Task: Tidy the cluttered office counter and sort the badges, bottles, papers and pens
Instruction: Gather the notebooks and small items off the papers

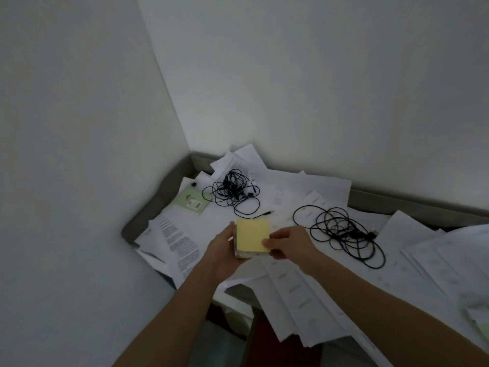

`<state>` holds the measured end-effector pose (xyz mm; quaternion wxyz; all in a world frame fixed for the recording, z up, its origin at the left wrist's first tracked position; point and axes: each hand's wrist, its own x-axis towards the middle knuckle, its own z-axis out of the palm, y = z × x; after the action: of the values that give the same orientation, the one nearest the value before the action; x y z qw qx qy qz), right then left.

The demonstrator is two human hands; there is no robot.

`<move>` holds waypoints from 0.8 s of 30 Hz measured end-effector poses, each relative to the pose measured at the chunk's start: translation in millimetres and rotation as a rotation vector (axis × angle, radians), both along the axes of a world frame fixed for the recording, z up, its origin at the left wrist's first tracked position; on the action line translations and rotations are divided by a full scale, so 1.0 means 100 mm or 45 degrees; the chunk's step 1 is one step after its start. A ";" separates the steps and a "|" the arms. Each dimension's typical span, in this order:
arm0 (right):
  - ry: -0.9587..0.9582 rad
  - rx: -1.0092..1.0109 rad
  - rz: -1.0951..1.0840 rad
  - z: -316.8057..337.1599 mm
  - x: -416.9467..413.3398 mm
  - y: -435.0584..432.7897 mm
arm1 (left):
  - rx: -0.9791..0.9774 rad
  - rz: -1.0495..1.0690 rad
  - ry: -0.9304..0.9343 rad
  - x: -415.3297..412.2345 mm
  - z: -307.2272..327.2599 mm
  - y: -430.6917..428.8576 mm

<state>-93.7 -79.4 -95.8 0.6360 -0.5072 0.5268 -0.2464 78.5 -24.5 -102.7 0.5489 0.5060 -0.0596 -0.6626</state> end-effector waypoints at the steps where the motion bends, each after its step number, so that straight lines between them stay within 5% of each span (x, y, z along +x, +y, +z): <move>1: 0.007 -0.002 0.028 -0.01 0.09 0.01 | -0.012 -0.011 -0.024 0.07 -0.02 0.02; 16: 0.082 0.161 0.103 -0.20 1.99 -0.81 | 0.144 0.242 -0.291 2.01 -0.49 -0.18; 24: -0.022 0.378 -0.280 -0.45 2.90 -1.19 | 0.018 0.276 0.005 2.24 -0.70 -0.19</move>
<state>196.7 -198.4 -141.0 0.6776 -0.3451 0.6040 -0.2385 302.3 -43.4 -173.1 0.6140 0.5121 0.0013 -0.6007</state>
